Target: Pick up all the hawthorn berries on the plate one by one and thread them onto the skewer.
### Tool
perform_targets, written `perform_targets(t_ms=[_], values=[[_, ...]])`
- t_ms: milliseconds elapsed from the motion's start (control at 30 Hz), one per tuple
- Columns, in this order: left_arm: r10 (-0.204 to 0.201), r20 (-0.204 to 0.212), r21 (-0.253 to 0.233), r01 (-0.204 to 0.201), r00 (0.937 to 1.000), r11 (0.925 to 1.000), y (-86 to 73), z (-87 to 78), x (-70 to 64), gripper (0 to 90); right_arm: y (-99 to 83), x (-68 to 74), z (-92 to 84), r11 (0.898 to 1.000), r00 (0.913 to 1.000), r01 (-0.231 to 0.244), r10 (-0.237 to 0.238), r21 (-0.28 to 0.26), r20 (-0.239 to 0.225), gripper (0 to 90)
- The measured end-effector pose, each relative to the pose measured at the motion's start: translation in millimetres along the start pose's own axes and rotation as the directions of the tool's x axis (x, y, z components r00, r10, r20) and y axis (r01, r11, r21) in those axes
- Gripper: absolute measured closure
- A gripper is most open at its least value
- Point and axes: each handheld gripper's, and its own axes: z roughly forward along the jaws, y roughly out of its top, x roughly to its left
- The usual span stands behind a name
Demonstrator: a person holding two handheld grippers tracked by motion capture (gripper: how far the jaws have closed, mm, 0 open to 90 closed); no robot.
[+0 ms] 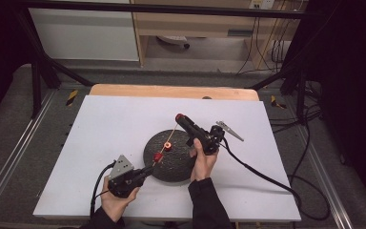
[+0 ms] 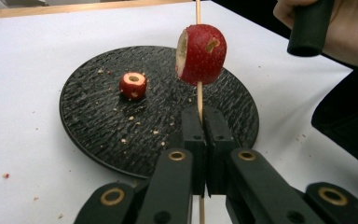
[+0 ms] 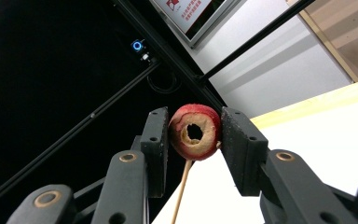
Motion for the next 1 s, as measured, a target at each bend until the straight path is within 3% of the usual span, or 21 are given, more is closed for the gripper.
perform_targets(t_ms=[633,800,1000], values=[[-0.021,-0.016,-0.010,0.021,0.9996,0.9997,2.7,8.1,-3.6,88.9,-3.7,0.9,-1.0,1.000,0.9997,-0.026,0.026,0.010,-0.004,63.5],[-0.019,-0.023,-0.014,0.018,0.9996,0.9997,0.2,9.6,-7.1,88.9,-5.2,-0.4,-0.1,0.998,0.9978,-0.064,0.065,0.005,-0.018,63.6],[-0.027,-0.049,-0.032,0.025,0.9984,0.9992,-1.4,10.4,-10.3,89.0,-6.5,-0.9,0.1,0.997,0.9969,-0.076,0.076,-0.004,-0.019,63.7]])
